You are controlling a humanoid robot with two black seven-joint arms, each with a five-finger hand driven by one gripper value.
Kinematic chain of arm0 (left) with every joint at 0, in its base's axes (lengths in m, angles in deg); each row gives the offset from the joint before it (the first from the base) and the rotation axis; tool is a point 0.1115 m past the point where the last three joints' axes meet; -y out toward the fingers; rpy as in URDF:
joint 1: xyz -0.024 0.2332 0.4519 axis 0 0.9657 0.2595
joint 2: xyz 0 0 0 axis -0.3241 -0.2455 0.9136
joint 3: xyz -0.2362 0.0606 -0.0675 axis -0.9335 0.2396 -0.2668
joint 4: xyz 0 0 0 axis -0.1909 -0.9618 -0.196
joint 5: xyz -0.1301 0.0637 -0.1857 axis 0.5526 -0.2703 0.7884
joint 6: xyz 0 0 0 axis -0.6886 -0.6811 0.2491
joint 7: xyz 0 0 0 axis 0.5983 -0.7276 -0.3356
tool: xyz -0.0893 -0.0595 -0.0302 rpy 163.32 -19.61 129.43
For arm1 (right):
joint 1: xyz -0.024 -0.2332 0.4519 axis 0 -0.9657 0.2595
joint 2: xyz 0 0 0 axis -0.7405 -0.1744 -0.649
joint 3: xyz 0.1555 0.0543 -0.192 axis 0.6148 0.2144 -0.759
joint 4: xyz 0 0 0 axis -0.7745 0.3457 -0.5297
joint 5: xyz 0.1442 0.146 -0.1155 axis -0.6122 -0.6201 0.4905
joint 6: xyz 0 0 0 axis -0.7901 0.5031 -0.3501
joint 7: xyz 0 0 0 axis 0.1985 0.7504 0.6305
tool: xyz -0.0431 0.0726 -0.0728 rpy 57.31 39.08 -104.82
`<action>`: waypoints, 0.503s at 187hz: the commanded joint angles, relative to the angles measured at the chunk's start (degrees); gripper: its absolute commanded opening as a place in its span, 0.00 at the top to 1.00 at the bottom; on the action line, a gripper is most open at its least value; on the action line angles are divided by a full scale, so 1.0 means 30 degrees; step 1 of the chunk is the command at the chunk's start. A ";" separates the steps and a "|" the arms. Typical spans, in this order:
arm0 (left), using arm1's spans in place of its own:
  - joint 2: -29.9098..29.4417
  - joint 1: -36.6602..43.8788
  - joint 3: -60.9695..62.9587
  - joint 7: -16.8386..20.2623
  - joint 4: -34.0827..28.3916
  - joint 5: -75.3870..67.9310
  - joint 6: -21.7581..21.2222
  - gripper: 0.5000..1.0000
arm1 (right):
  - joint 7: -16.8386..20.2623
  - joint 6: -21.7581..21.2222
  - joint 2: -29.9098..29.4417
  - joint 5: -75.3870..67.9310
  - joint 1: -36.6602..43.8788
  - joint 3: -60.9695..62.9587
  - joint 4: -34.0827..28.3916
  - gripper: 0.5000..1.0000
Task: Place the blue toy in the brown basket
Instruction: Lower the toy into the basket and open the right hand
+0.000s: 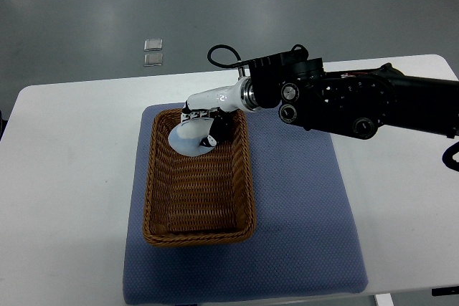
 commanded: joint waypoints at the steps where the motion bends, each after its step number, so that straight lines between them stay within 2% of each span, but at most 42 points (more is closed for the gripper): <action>1: 0.0000 0.0002 0.0000 0.0000 0.0000 0.0000 -0.0002 0.00 | 0.0026 0.0224 -0.0365 0.0038 -0.0294 -0.0006 0.0166 0.63; 20: 0.0000 0.0002 0.0000 0.0000 0.0000 0.0000 -0.0002 0.00 | 0.0026 0.0400 -0.0453 0.0038 -0.0411 -0.0006 0.0166 0.50; 50: 0.0000 0.0002 0.0000 0.0000 0.0000 0.0000 -0.0002 0.00 | -0.0003 0.0429 -0.0453 -0.0021 -0.0441 0.0023 0.0166 0.40; 69: 0.0000 0.0002 0.0000 0.0000 0.0000 0.0000 -0.0002 0.00 | -0.0003 0.0429 -0.0424 -0.0050 -0.0616 0.0023 0.0166 0.28; 94: 0.0000 0.0002 0.0000 0.0000 0.0000 0.0000 -0.0002 0.00 | -0.0003 0.0313 -0.0423 -0.0109 -0.0646 0.0023 0.0166 0.27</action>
